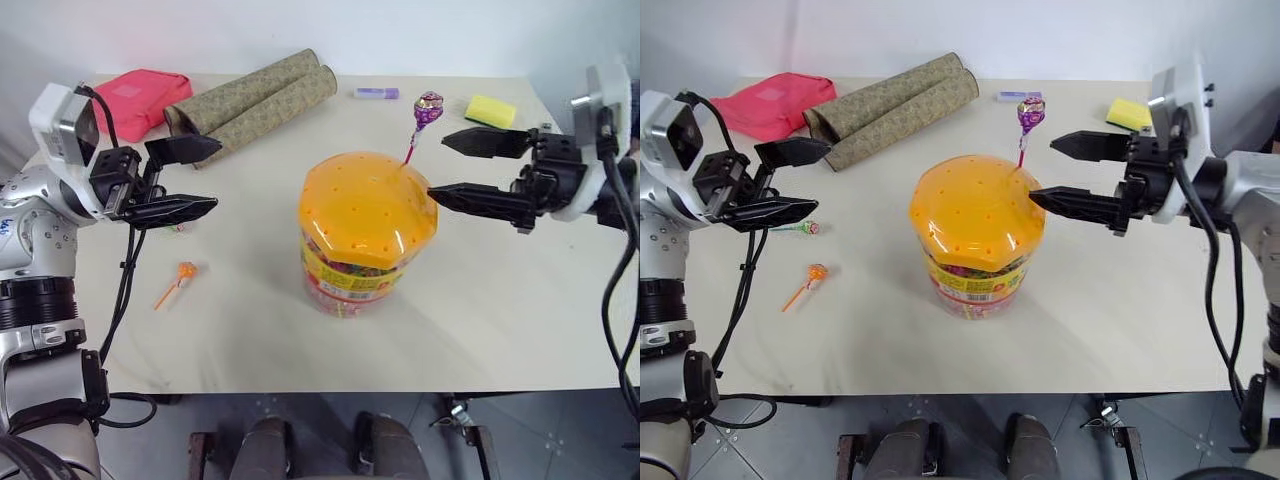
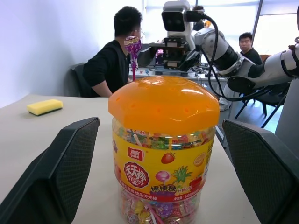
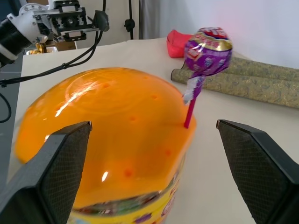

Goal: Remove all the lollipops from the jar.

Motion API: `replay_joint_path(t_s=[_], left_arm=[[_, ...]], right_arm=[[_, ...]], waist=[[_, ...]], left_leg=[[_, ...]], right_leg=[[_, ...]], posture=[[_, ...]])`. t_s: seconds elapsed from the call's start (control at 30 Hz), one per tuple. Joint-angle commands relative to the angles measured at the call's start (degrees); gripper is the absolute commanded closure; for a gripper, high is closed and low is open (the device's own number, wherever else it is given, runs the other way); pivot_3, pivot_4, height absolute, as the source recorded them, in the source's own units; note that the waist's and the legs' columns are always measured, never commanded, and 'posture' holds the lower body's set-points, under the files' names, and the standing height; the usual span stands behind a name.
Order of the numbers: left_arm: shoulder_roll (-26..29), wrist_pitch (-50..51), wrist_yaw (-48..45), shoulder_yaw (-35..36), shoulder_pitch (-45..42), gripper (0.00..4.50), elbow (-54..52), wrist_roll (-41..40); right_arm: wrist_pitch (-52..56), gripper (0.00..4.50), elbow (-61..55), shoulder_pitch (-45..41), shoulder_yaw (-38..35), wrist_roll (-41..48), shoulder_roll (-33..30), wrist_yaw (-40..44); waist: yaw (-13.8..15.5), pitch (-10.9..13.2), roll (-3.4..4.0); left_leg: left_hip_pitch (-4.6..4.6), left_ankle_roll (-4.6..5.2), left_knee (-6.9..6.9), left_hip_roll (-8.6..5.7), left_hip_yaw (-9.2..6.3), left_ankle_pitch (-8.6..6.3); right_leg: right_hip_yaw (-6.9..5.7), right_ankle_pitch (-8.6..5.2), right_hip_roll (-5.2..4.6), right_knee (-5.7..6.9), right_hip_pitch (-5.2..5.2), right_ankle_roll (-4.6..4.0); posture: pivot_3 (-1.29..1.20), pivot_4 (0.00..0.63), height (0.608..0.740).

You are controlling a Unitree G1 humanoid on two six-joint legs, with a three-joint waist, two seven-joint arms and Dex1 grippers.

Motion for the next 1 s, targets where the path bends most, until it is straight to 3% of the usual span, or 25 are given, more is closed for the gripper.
replay_joint_path(t_s=[0.03, 0.33, 0.47, 0.8, 1.0], left_arm=[[1.9, -2.3, -2.1, 2.1, -0.5, 0.01, -0.4, -0.7], [1.2, 0.1, 1.6, 6.0, 1.1, 0.01, -3.6, -4.9], [1.3, 1.0, 2.7, 7.0, 2.6, 0.00, -5.3, -5.7], [0.6, 1.1, 2.9, 6.6, 3.0, 0.00, -5.9, -6.5], [0.2, 0.9, 2.6, 5.8, 2.5, 0.00, -5.1, -6.0]], right_arm=[[-3.1, 0.00, 6.0, -5.9, 1.9, -3.9, 3.6, 1.6], [-5.8, 0.00, 17.5, -15.1, 6.4, -11.3, 11.4, 6.1], [-4.8, 0.97, 18.5, -16.6, 5.0, -11.2, 12.7, 6.7], [-1.8, 4.48, 18.7, -18.8, 2.7, -10.7, 14.1, 3.6], [-0.2, 4.48, 16.5, -20.5, 0.5, -9.6, 14.5, 2.2]], waist=[[-0.2, 0.0, 0.00], [-1.2, 0.0, 0.00], [-1.4, 0.0, 0.00], [-1.4, 0.0, 0.00], [-1.3, 0.0, 0.01]], left_leg=[[0.00, 0.00, 0.00, 0.00, 0.00, 0.00], [-0.03, 0.00, -0.05, 0.00, -0.02, 0.00], [-0.03, 0.00, -0.07, 0.00, -0.01, 0.00], [-0.04, 0.00, -0.07, 0.01, -0.01, 0.00], [-0.05, 0.00, -0.07, 0.00, -0.01, 0.00]], right_leg=[[0.00, 0.00, 0.00, 0.01, 0.00, 0.00], [-0.02, 0.00, 0.00, 0.01, -0.05, 0.00], [-0.02, 0.00, 0.00, 0.01, -0.08, 0.00], [-0.01, 0.00, 0.00, 0.01, -0.09, 0.00], [-0.01, 0.00, 0.00, 0.01, -0.10, 0.00]], posture=[[0.00, 0.150, 0.740], [0.00, 0.150, 0.740], [0.00, 0.150, 0.740], [0.00, 0.150, 0.740], [0.00, 0.150, 0.740]])
